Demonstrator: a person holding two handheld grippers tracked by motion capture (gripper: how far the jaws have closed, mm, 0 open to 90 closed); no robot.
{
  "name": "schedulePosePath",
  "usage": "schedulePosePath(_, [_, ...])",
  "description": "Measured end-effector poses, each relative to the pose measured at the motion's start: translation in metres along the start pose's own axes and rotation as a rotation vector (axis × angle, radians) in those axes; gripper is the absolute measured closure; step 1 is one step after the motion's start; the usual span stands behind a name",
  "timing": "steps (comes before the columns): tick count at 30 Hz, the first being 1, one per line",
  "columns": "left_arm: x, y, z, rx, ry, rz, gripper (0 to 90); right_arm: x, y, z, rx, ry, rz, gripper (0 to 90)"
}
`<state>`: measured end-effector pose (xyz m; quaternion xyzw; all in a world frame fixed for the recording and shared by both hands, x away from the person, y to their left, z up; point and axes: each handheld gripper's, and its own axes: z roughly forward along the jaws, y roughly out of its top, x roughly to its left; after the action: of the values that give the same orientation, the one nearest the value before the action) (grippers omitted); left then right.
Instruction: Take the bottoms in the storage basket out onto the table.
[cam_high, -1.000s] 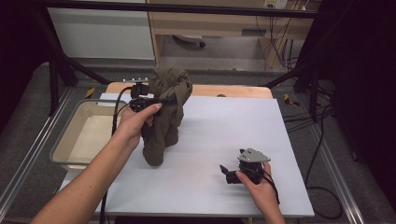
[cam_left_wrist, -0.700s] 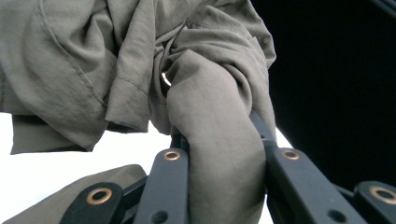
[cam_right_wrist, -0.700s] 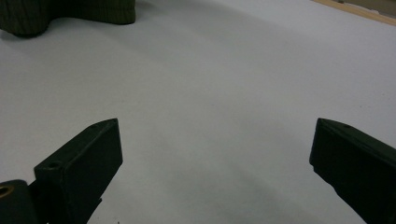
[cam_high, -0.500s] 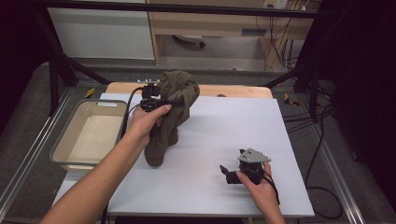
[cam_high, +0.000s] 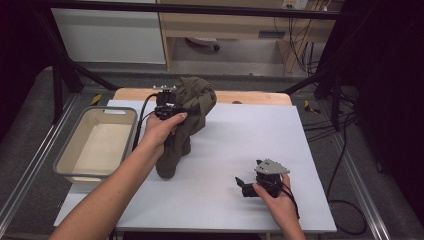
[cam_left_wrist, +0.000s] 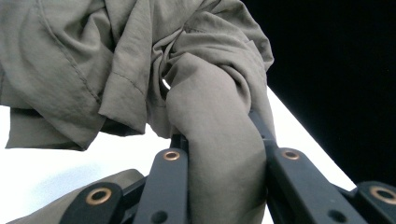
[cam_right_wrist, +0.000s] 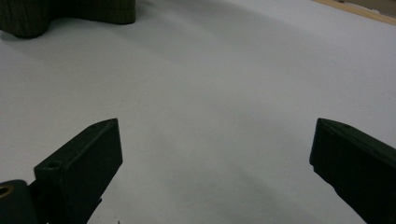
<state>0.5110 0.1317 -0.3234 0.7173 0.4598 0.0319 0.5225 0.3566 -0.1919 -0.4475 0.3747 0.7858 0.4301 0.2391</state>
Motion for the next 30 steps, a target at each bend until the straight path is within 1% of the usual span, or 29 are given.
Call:
schedulePosePath(8, [0.0009,-0.0031,0.0061,0.014,0.008,0.013,73.7,-0.0004,-0.0001,-0.0005,0.000,-0.001,0.001,3.2])
schedulePosePath(17, [0.0013,-0.0057,0.0097,0.020,0.005,0.011,73.7,-0.0009,-0.0003,-0.0008,0.000,-0.002,0.002,3.2])
schedulePosePath(21, [0.0018,-0.0064,0.0098,0.020,0.006,0.011,73.6,-0.0007,-0.0002,-0.0007,0.000,-0.001,0.000,3.2])
schedulePosePath(24, [0.0023,-0.0067,0.0094,0.023,0.016,0.019,73.6,-0.0002,-0.0001,-0.0001,0.001,0.001,-0.003,3.2])
schedulePosePath(30, [0.0043,-0.0061,0.0084,0.014,0.018,0.009,73.6,0.0010,0.0002,0.0003,0.003,0.003,-0.007,3.2])
